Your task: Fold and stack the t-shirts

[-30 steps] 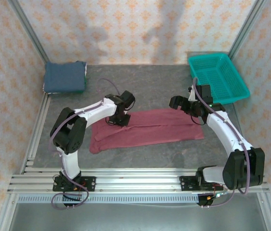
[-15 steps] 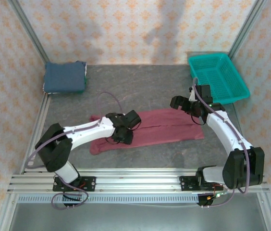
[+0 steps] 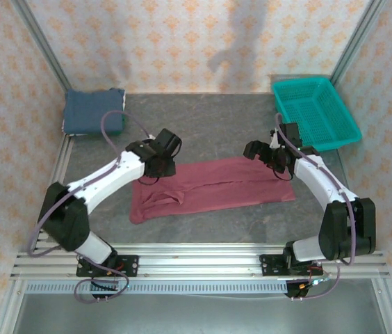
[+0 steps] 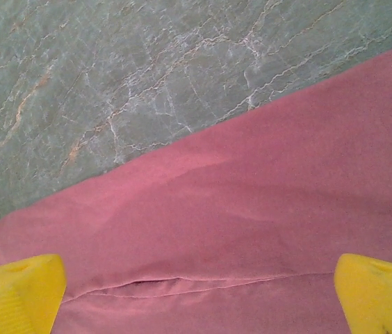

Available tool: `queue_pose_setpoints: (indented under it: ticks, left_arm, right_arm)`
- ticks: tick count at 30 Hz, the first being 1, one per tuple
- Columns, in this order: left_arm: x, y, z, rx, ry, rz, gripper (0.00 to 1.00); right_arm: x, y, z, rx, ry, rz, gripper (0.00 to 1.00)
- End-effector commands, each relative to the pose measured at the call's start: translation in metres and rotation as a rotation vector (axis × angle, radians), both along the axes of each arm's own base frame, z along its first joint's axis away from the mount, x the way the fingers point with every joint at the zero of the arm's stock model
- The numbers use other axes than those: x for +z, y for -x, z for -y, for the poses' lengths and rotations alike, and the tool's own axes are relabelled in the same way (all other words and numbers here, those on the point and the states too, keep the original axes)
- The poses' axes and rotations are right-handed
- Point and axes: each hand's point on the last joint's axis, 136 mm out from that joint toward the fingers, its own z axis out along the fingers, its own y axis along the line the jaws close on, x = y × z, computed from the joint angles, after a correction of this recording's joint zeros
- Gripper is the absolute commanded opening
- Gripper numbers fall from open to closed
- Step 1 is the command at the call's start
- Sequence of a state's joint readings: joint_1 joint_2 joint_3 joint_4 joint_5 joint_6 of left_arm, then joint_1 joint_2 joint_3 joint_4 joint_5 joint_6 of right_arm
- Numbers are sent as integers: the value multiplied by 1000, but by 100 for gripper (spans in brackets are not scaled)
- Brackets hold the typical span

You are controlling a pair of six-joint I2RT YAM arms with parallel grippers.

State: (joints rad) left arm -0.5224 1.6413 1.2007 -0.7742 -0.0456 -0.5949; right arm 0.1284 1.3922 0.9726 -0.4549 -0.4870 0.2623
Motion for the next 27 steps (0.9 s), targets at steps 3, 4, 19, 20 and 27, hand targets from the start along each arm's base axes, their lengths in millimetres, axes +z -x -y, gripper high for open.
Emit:
queue_pose_setpoints:
  ticks: [3, 4, 19, 20, 27]
  left_arm:
    - [-34, 12, 0, -61, -23, -76, 13]
    - [-38, 16, -1, -59, -21, -87, 12]
    - [-51, 103, 12, -105, 21, -108, 10]
    - [-49, 105, 2, -79, -12, -101, 10]
    - [17, 72, -58, 184, -92, 87, 26]
  right_arm:
    - [17, -5, -4, 19, -12, 40, 99]
    - [17, -5, -4, 20, -11, 43, 99]
    - [13, -9, -1, 18, 18, 36, 99]
    - [11, -9, 0, 14, 24, 29, 99]
    - [-20, 0, 35, -97, 213, -163, 99]
